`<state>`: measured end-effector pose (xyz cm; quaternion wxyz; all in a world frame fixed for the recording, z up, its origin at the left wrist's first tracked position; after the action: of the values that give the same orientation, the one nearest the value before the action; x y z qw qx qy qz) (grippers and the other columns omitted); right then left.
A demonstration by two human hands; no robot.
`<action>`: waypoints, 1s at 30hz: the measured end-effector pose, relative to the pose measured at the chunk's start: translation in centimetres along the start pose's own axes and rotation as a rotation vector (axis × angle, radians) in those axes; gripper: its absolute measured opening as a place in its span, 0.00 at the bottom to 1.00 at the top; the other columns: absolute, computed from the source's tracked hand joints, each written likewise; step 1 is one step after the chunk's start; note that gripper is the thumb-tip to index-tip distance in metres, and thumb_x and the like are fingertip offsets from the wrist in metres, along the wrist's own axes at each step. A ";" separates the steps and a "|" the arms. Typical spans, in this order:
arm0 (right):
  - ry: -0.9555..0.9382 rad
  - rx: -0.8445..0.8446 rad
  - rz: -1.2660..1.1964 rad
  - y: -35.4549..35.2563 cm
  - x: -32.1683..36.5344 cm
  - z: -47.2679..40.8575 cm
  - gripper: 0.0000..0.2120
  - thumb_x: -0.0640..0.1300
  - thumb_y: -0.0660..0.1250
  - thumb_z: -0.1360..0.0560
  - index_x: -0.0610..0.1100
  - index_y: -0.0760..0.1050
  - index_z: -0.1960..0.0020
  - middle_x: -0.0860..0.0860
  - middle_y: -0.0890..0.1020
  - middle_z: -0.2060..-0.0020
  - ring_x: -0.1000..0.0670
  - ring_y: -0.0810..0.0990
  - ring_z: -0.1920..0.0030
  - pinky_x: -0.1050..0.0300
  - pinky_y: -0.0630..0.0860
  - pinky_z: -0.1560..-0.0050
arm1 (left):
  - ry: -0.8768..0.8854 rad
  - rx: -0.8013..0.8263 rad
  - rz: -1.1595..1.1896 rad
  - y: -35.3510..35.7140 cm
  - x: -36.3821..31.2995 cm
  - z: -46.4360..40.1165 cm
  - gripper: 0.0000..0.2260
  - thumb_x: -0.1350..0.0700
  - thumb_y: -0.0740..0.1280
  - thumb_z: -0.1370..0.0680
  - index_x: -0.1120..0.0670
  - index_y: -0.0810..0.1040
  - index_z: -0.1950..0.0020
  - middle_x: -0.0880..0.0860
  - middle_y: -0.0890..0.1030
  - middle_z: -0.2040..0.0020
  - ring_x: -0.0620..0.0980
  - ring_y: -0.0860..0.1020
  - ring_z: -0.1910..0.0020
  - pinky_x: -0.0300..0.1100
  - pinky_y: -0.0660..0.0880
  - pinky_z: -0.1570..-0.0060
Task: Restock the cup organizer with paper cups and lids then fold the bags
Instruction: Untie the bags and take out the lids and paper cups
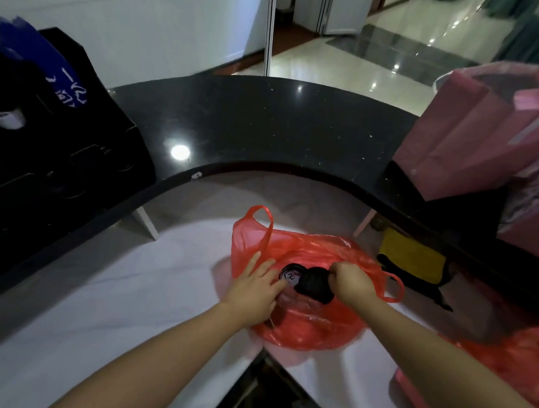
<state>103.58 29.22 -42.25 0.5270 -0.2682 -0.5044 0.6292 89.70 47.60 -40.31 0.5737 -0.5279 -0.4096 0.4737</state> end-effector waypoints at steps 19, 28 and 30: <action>-0.064 0.123 -0.070 3.0 3.6 -4.4 0.12 0.40 0.62 0.23 0.45 0.84 0.47 0.44 0.86 0.52 0.43 0.83 0.55 0.54 0.75 0.60 | -0.066 0.118 0.032 0.0 1.5 2.3 0.23 0.52 0.62 0.22 0.51 0.72 0.27 0.54 0.71 0.27 0.57 0.59 0.22 0.60 0.31 0.24; -0.261 0.141 -0.075 3.6 5.5 -2.8 0.37 0.69 0.62 0.25 0.56 0.59 0.21 0.43 0.63 0.22 0.39 0.69 0.28 0.43 0.72 0.31 | -0.100 0.096 0.036 -0.8 1.5 2.3 0.22 0.52 0.60 0.22 0.51 0.73 0.27 0.53 0.70 0.27 0.56 0.57 0.22 0.56 0.28 0.26; -0.327 0.299 0.050 5.3 5.8 -2.1 0.41 0.71 0.63 0.27 0.61 0.51 0.20 0.46 0.54 0.19 0.38 0.61 0.23 0.41 0.68 0.27 | -0.096 0.100 0.048 -0.7 1.3 2.5 0.21 0.52 0.60 0.21 0.51 0.73 0.27 0.52 0.69 0.27 0.55 0.57 0.22 0.53 0.25 0.28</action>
<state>101.56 35.67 -46.73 0.4565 -0.0938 -0.4773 0.7450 87.66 49.46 -39.35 0.5675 -0.4848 -0.3998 0.5320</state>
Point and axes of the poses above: each hand's wrist, its own z-axis away from the middle knuckle, its own y-axis out of the palm, x = y × z, the point moved 6 cm from there along -z, towards the middle knuckle
